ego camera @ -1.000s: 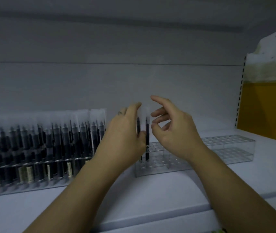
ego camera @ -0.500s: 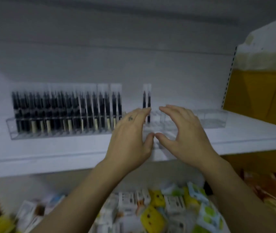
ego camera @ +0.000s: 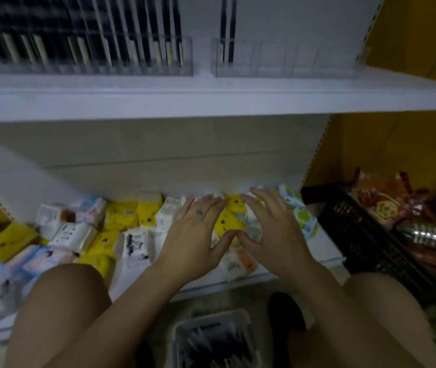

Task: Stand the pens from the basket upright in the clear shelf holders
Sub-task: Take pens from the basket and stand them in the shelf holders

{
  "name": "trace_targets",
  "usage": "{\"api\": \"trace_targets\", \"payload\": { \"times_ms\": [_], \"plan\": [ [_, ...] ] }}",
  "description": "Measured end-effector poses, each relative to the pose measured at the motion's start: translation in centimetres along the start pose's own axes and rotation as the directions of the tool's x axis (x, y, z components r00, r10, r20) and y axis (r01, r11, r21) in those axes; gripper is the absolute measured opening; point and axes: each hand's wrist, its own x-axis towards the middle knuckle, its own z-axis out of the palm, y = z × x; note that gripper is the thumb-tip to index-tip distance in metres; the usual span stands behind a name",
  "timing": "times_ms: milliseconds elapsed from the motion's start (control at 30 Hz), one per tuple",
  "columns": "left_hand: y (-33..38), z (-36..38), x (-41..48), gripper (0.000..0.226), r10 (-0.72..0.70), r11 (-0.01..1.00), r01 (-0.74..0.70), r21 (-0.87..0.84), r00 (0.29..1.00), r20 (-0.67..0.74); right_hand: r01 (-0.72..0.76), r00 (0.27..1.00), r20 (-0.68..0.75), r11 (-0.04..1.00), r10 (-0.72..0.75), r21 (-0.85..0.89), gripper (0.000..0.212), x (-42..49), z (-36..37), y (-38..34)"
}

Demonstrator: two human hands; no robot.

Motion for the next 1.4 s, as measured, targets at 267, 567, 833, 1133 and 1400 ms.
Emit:
{"api": "trace_targets", "payload": {
  "times_ms": [267,567,833,1133,1400],
  "plan": [
    [-3.2,9.2,-4.1,0.074,-0.249,0.968,0.233,0.089,0.872,0.422,-0.104,0.815,0.554,0.983,0.17,-0.149,0.077,-5.5,9.1,4.3],
    [-3.6,17.6,-11.2,0.064,-0.392,0.87,0.48,0.114,0.532,0.75,-0.211,0.537,0.798,0.96,0.272,-0.185,0.067,-11.2,16.5,6.1],
    [-3.1,21.7,-16.4,0.051,-0.388,0.737,0.666,0.116,0.276,0.879,-0.206,0.142,0.942,0.939,0.306,-0.274,0.021,-18.4,20.7,7.1],
    [-2.5,23.5,-17.4,0.033,-0.323,0.714,0.697,0.069,0.239,0.916,-0.284,0.002,0.972,0.932,0.234,-0.224,0.033,-19.8,26.0,7.1],
    [-3.3,22.9,-18.6,0.036,-0.392,0.604,0.788,0.114,0.169,0.904,-0.203,-0.13,0.967,0.949,0.218,-0.241,0.065,-22.9,29.5,5.7]
  ]
}}
